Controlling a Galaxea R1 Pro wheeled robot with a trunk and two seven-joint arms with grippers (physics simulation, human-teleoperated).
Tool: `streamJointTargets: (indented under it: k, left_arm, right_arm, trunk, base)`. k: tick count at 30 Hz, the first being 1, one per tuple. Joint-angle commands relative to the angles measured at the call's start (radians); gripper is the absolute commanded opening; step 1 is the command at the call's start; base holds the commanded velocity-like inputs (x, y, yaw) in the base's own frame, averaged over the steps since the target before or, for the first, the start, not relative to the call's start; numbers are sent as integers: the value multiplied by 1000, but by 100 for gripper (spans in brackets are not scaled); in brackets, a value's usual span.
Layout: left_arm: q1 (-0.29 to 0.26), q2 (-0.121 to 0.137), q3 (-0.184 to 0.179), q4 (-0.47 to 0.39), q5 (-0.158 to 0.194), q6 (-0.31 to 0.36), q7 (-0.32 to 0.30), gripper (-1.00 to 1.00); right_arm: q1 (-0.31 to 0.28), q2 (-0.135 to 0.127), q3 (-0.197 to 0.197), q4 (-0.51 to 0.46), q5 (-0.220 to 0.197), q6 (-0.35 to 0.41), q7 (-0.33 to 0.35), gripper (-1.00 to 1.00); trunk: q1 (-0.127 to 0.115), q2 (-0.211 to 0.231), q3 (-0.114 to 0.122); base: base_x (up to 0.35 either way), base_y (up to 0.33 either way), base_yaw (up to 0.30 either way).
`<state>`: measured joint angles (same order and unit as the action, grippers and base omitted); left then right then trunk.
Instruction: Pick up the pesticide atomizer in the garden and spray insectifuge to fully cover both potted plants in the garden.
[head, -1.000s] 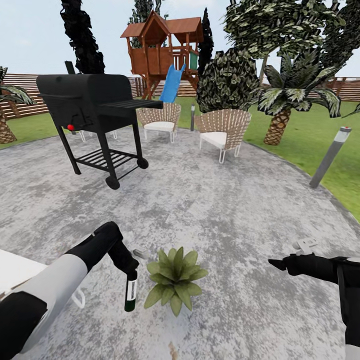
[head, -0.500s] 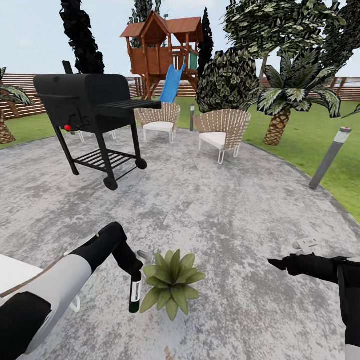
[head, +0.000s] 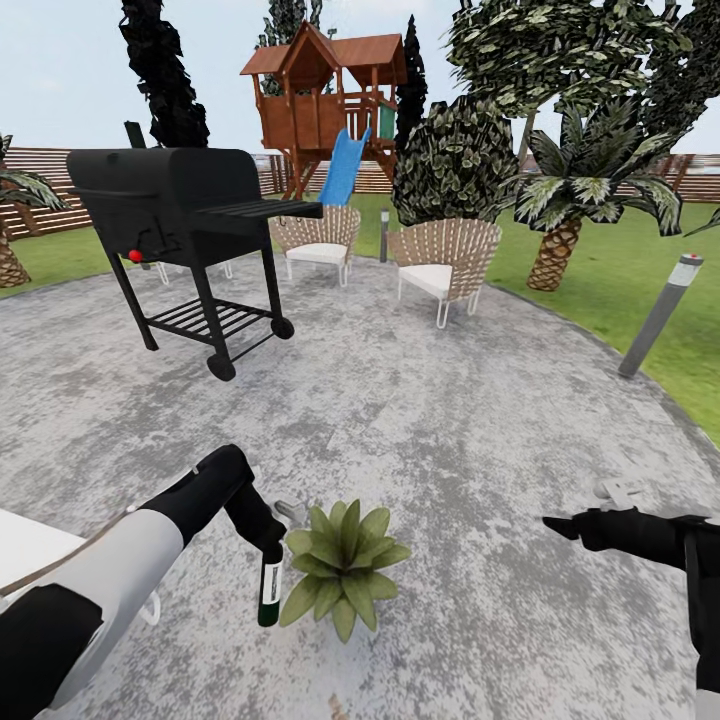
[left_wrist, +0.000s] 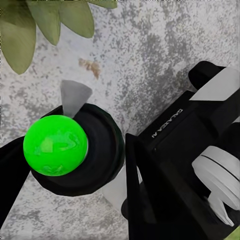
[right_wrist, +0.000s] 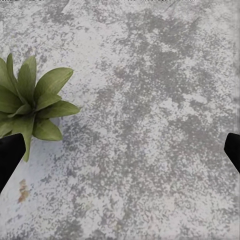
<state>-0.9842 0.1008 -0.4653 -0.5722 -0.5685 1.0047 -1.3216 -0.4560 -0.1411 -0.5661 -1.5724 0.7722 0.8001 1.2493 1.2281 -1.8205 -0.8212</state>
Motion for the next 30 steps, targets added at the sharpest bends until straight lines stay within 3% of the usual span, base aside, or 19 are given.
streamJointTargets:
  k: [1, 12, 30]
  left_arm:
    - [-1, 1, -3, -2, -8, 9, -10, -100]
    - [3, 0, -4, -1, -8, 8, -10, -100]
    - [6, 4, -5, -1, -9, 9, -10, -100]
  right_arm:
    - [-1, 0, -1, -1, 9, 7, 10, 100]
    - [-1, 0, -1, -1, 9, 7, 10, 100]
    - [-1, 0, -3, -1, 9, 7, 10, 100]
  trunk:
    - [0, 0, -1]
    - [0, 0, -1]
    - [0, 0, -1]
  base:
    - [67, 0, 0]
    - [139, 0, 0]
    - [8, 0, 0]
